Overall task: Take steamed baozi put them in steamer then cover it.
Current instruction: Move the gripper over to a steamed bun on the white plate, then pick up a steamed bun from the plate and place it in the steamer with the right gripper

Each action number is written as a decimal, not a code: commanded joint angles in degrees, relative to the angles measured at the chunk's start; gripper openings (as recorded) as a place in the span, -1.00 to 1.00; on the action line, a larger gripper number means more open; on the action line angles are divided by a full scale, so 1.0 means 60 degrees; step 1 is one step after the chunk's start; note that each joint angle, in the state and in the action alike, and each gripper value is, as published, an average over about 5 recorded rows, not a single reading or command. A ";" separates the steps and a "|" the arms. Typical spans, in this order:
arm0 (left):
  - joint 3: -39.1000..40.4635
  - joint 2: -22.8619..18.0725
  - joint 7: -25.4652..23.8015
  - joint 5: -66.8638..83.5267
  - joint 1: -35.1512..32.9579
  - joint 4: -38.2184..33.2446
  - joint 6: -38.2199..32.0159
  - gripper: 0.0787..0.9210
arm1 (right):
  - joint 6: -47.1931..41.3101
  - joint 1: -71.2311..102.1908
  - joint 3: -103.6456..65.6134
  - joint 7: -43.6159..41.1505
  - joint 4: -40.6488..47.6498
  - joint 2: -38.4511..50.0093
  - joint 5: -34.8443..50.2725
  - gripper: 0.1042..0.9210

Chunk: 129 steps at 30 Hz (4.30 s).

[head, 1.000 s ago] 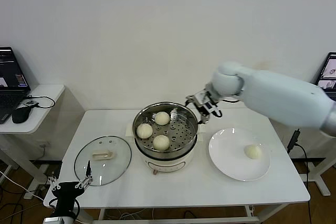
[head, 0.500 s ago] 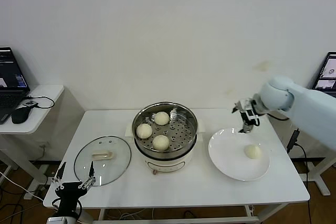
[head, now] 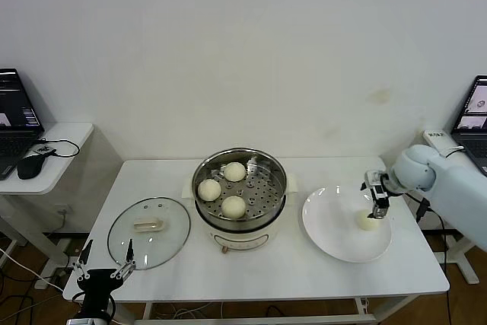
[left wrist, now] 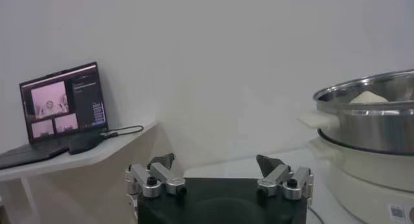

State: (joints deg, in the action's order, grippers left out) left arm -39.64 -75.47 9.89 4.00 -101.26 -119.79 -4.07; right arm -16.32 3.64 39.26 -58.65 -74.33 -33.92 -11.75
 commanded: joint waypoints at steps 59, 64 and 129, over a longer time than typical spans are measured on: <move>0.0076 -0.0018 0.0001 -0.0023 0.0102 -0.0087 0.0010 0.77 | -0.1382 -0.5005 0.2885 0.0027 -0.1430 -0.0727 0.3033 -0.11; 0.0094 -0.0018 0.0002 -0.0013 0.0126 -0.0105 0.0014 0.77 | -0.2061 -0.6264 0.3968 0.0470 -0.1796 -0.1550 0.4345 -0.10; -0.0128 -0.0075 0.0036 0.0201 0.0290 0.0046 -0.0001 0.77 | -0.3436 -0.4233 0.2805 0.4751 -0.2779 -0.2384 0.6804 0.75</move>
State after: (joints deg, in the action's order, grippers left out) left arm -40.49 -75.96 10.07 5.18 -99.67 -119.81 -4.08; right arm -37.05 -22.62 60.73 -43.32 -78.52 -59.05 20.85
